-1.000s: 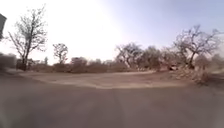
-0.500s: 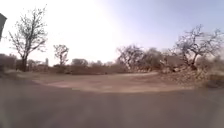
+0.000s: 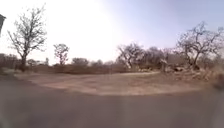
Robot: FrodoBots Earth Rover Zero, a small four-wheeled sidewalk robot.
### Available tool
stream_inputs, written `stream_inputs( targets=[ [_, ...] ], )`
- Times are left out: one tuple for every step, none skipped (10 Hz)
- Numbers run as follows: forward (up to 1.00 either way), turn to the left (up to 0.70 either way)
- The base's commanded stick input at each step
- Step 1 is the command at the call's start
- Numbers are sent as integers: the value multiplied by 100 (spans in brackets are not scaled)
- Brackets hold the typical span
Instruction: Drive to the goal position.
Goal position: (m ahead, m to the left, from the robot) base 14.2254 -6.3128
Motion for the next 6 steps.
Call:
stream_inputs(
  targets=[
    [70, 0],
    [70, 0],
    [70, 0],
    [70, 0],
    [70, 0],
    [70, 0]
  ],
)
